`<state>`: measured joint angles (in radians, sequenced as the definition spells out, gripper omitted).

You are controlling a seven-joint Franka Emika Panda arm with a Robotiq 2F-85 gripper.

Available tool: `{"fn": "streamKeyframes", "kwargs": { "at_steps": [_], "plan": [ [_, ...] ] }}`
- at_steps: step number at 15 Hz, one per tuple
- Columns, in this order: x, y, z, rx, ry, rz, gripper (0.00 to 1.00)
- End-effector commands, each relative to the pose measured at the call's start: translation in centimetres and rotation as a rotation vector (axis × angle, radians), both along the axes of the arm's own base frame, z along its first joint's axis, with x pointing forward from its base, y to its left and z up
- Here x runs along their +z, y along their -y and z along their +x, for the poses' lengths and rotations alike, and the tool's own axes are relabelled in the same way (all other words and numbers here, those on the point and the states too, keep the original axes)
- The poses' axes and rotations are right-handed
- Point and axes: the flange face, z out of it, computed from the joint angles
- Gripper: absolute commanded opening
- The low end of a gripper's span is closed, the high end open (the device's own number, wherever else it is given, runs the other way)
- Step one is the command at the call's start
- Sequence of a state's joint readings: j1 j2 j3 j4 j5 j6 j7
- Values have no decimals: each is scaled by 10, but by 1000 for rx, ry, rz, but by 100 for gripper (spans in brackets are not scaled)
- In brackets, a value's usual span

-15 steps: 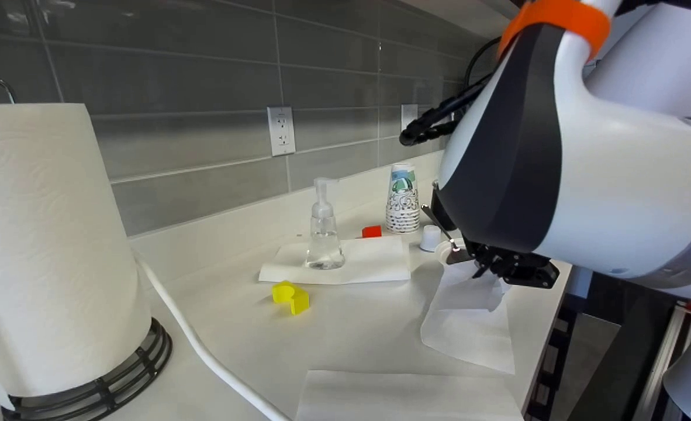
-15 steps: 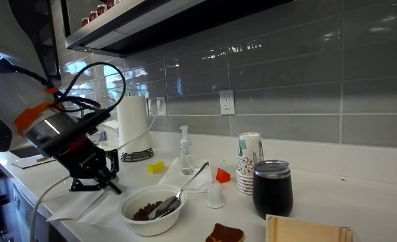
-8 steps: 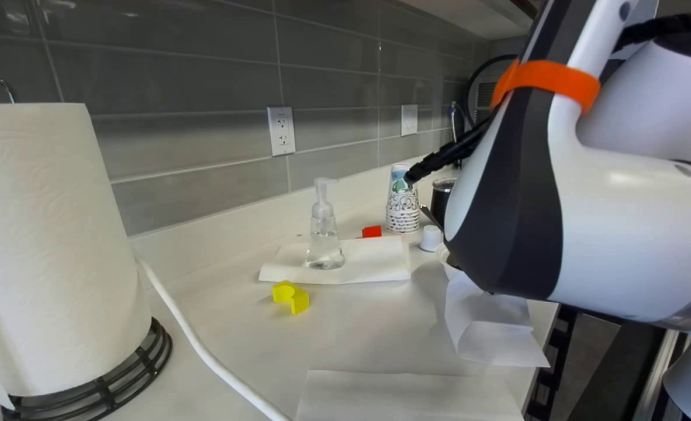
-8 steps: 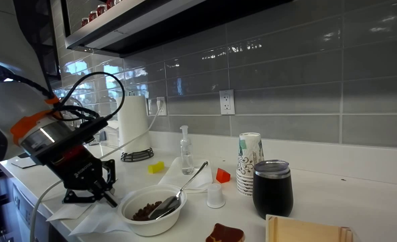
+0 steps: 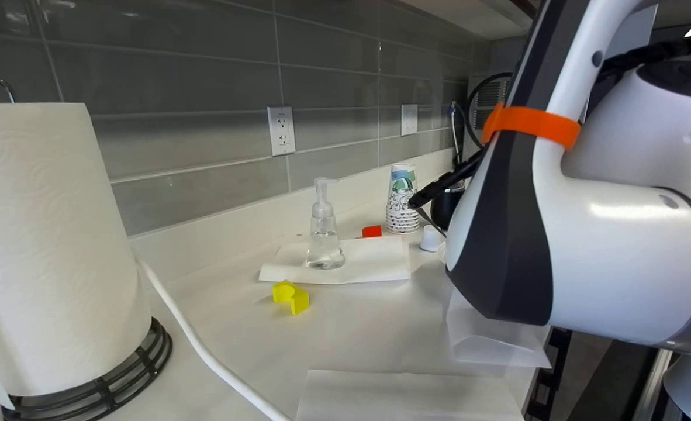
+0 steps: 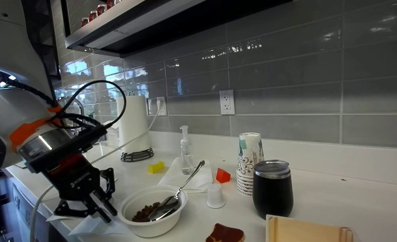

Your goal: Fold the paper in half

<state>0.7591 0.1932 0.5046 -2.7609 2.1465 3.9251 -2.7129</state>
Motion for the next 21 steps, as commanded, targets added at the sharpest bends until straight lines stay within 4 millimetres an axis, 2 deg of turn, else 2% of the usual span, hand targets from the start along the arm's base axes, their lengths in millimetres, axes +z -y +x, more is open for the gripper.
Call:
{"fn": "streamKeyframes", "kwargs": {
  "at_steps": [1,8,15,21],
  "plan": [
    [2,4,-2,0,-23,-24,47],
    [-2,-1,-6,19,-63,3,99],
    [-1,-15,-21,46,-116,114,100],
    [6,-19,-38,-8,-154,172,100]
  ]
}}
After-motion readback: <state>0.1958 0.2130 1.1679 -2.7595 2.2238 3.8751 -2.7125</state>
